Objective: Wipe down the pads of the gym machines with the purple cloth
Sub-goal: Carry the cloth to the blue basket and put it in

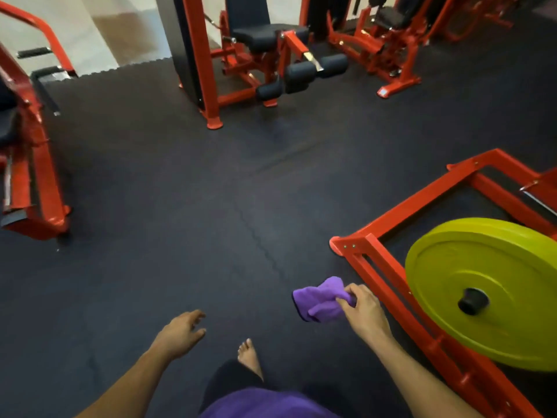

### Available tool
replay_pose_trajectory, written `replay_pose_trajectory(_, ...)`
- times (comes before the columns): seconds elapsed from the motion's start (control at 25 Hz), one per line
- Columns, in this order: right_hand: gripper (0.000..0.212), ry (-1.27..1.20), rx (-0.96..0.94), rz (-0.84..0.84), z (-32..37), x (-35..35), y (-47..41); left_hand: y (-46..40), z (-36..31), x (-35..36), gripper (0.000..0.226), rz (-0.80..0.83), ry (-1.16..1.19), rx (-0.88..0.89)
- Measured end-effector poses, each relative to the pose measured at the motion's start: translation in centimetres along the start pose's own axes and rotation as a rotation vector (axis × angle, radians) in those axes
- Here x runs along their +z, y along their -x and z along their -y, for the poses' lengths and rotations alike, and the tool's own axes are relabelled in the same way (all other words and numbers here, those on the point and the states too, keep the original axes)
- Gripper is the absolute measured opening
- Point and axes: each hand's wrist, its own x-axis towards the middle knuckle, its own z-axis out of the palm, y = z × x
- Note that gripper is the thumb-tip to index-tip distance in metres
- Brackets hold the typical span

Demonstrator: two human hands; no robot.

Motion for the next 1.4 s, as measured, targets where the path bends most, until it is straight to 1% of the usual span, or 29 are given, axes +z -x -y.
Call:
replay_pose_trajectory(0.12, 0.009, -0.002, 0.036, -0.075, 0.6, -3.2, -9.3, -7.9, -6.0, -7.7, 0.052, 0.016, -0.061, 0.075)
replay_pose_trajectory(0.24, 0.01, -0.036, 0.083, -0.157, -0.7, -5.0, -18.1, -17.0, -13.6, -14.2, 0.053, 0.007, -0.081, 0.147)
replay_pose_trajectory(0.36, 0.015, -0.127, 0.11, -0.251, -2.2, -6.9, -28.9, -27.0, -22.3, -19.2, 0.055, -0.006, -0.089, 0.229)
replay_pose_trajectory(0.48, 0.013, -0.169, 0.166, -0.283, -2.8, -9.6, -38.5, -36.2, -30.8, -24.8, 0.059, 0.027, -0.134, 0.264)
replay_pose_trajectory(0.52, 0.013, -0.163, 0.159, -0.289, -3.0, -10.8, -41.1, -38.5, -33.9, -26.8, 0.06, 0.027, -0.136, 0.286)
replay_pose_trajectory(0.6, 0.012, -0.137, 0.115, -0.306, -3.7, -14.3, -47.8, -44.0, -40.7, -31.0, 0.062, -0.036, -0.134, 0.352)
replay_pose_trajectory(0.68, 0.013, -0.12, 0.106, -0.334, -4.5, -18.3, -55.4, -49.2, -47.4, -34.3, 0.062, -0.101, -0.058, 0.423)
replay_pose_trajectory(0.76, 0.015, -0.087, 0.113, -0.366, -5.1, -21.9, -62.0, -54.1, -53.0, -36.7, 0.062, -0.135, -0.008, 0.476)
replay_pose_trajectory(0.96, 0.013, -0.073, 0.147, -0.435, -8.8, -29.0, -79.8, -70.2, -66.8, -41.6, 0.06, -0.091, 0.05, 0.551)
replay_pose_trajectory(1.08, 0.011, -0.062, 0.234, -0.477, -10.6, -33.3, -88.0, -78.9, -75.5, -44.3, 0.06, -0.002, 0.025, 0.583)
replay_pose_trajectory(1.16, 0.01, -0.034, 0.272, -0.532, -11.9, -36.8, -93.5, -84.5, -82.7, -46.2, 0.062, 0.047, -0.057, 0.648)
replay_pose_trajectory(1.28, 0.01, -0.118, 0.405, -0.601, -14.4, -41.2, -99.8, -92.0, -93.3, -48.3, 0.064, 0.099, -0.114, 0.713)
replay_pose_trajectory(1.4, 0.012, -0.191, 0.481, -0.667, -19.1, -44.3, -105.5, -99.1, -104.8, -47.7, 0.063, 0.134, -0.155, 0.788)
